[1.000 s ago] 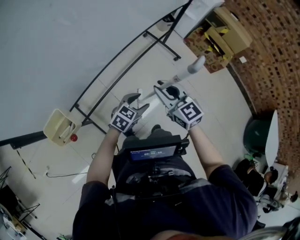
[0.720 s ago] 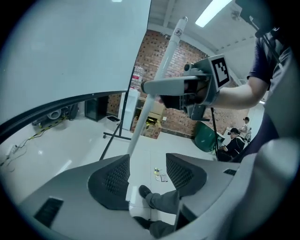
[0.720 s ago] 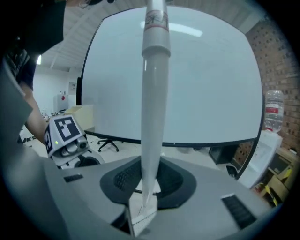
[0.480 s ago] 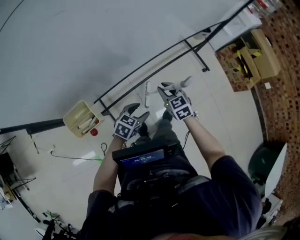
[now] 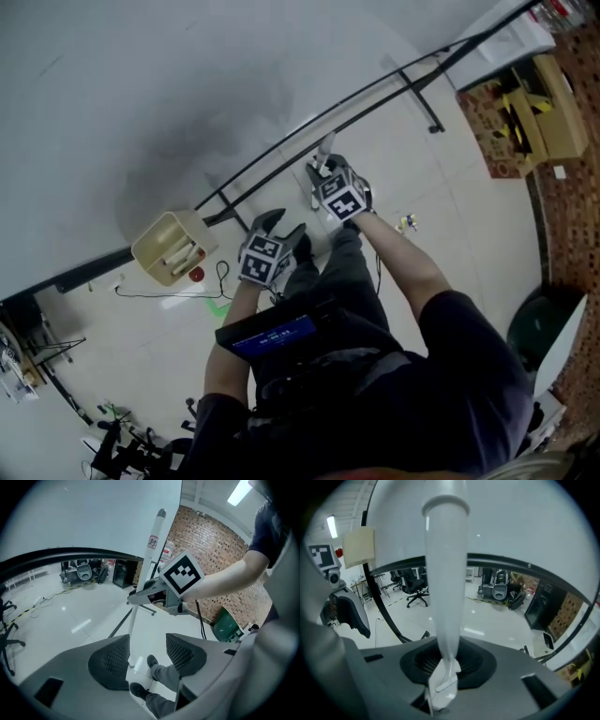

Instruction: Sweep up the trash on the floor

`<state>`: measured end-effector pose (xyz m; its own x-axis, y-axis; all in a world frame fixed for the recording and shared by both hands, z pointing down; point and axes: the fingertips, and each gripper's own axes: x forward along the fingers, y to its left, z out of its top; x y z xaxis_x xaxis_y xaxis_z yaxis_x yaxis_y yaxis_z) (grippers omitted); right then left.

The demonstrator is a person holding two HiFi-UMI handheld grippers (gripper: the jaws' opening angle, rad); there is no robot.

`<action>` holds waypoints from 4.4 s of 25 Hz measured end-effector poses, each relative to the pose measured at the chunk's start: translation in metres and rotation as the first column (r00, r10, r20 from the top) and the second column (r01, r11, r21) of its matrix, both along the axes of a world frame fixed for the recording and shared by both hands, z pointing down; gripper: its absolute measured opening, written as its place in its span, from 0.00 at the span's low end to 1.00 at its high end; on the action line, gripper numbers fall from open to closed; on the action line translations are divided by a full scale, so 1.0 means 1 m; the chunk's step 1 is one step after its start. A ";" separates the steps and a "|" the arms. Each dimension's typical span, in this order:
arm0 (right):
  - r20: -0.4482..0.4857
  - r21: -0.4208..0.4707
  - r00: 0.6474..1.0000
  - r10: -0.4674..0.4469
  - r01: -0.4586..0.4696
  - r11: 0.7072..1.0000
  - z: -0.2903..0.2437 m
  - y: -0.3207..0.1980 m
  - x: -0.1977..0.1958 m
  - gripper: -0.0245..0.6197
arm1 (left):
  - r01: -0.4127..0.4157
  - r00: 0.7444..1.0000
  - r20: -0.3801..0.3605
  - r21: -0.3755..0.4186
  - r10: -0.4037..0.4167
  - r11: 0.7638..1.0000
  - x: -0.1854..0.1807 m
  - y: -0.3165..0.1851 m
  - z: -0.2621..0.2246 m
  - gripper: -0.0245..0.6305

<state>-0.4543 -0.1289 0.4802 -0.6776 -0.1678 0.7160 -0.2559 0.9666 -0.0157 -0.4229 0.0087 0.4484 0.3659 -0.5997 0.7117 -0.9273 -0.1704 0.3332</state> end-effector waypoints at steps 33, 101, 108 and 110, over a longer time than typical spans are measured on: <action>0.173 -0.273 0.933 -0.316 0.354 0.895 0.064 0.068 -0.070 0.28 | -0.015 0.956 0.289 0.234 -0.055 0.972 -0.044 -0.065 -0.049 0.37; 0.168 -0.089 0.929 -0.329 0.347 0.934 0.062 0.107 -0.095 0.19 | 0.476 0.879 0.007 0.052 -0.477 0.878 -0.104 -0.028 -0.006 0.50; 0.160 -0.146 0.924 -0.346 0.369 0.918 0.067 0.101 -0.091 0.21 | 0.496 0.868 -0.082 0.096 -0.490 0.863 -0.097 -0.020 -0.014 0.50; 0.145 -0.161 0.926 -0.348 0.370 0.915 0.066 0.100 -0.089 0.21 | 0.504 0.863 -0.101 0.108 -0.495 0.857 -0.097 -0.021 -0.016 0.50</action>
<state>-0.5428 -0.0291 0.5464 -0.7443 0.2276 0.6279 0.1214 0.9706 -0.2079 -0.5196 -0.0125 0.4326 0.0371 -0.7972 0.6025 -0.8752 0.2651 0.4047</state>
